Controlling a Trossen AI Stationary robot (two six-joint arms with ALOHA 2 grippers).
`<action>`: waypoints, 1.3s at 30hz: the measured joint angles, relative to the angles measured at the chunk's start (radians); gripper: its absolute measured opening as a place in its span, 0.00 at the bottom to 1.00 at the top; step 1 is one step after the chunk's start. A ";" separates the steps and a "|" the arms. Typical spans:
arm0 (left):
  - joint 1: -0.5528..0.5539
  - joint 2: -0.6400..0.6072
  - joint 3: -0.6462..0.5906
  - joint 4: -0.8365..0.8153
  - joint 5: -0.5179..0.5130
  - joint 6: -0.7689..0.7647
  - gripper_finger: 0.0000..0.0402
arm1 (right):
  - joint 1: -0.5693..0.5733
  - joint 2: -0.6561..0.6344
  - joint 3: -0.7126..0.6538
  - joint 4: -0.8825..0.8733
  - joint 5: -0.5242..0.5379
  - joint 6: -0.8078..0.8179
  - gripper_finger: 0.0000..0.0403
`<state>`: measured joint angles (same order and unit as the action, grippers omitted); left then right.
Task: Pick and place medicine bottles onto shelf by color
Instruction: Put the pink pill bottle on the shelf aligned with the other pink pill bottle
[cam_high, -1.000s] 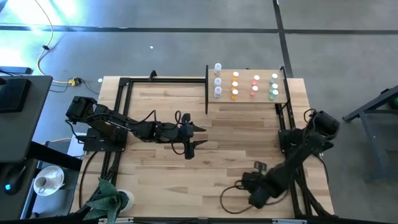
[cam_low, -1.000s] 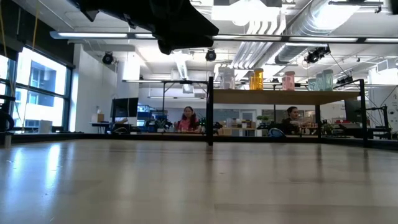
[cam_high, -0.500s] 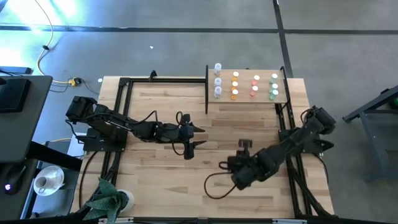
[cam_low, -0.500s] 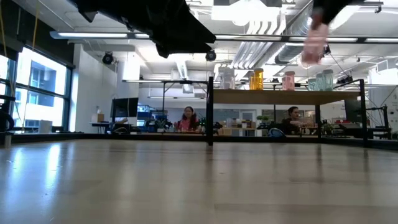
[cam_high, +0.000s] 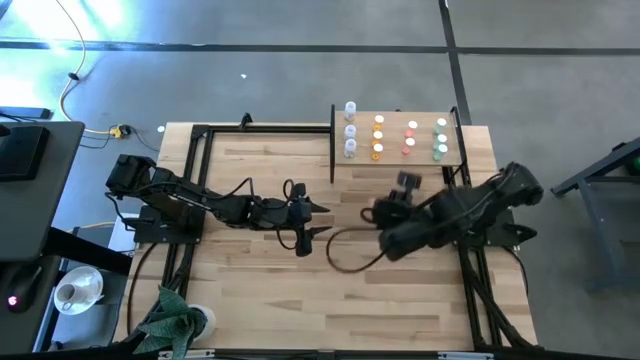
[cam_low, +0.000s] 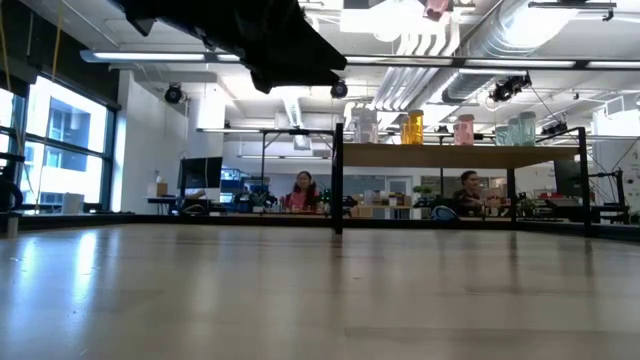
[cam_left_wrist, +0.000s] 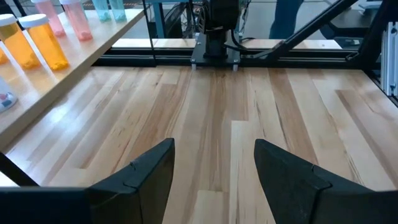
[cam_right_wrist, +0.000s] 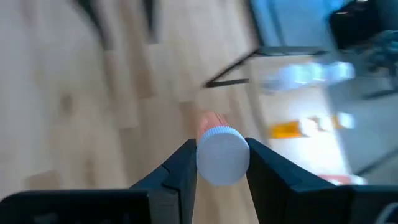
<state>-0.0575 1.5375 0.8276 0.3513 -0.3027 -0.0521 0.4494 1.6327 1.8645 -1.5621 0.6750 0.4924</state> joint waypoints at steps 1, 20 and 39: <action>0.000 0.000 0.000 -0.001 0.000 0.000 0.53 | -0.011 -0.015 0.000 -0.010 0.025 0.005 0.26; 0.000 0.000 0.000 -0.010 0.000 0.000 0.53 | -0.358 -0.530 -0.469 0.070 -0.033 0.185 0.26; 0.000 0.000 0.000 -0.019 -0.019 0.002 0.53 | -0.743 -0.434 -0.540 0.348 -0.311 -0.089 0.26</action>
<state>-0.0575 1.5375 0.8276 0.3325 -0.3218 -0.0498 -0.2938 1.1989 1.3247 -1.2144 0.3640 0.4030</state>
